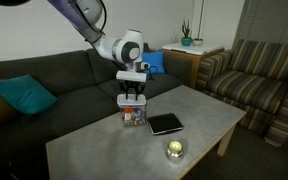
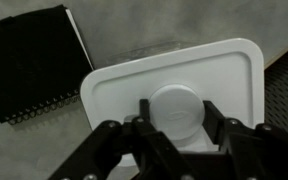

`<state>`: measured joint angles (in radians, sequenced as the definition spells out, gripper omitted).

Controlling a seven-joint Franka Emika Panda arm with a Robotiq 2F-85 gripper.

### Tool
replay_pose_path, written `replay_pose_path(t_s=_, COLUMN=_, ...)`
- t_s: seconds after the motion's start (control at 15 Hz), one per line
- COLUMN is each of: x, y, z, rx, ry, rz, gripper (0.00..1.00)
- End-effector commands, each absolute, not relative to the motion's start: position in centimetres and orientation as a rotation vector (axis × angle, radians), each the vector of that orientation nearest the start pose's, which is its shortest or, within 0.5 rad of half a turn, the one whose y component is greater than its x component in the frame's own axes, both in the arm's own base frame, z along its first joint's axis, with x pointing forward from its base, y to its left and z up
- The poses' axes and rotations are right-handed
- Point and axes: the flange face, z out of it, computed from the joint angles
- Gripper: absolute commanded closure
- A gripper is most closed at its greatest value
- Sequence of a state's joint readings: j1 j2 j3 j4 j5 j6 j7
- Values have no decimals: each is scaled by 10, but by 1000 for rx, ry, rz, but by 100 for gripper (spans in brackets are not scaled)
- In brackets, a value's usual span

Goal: Place the white lid on top of the clear food container

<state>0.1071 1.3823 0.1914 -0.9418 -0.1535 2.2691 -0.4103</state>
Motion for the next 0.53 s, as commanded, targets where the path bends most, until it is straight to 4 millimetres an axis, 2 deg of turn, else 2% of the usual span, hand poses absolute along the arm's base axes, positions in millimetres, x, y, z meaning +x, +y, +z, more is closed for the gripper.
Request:
replay_pose_path(t_s=0.0, x=721, y=167, z=4, rx=-2940, ry=-978, rz=179, gripper=71)
replay_pose_path(t_s=0.47, x=724, y=170, z=2, rx=-3009, ry=-1002, rz=157, gripper=71)
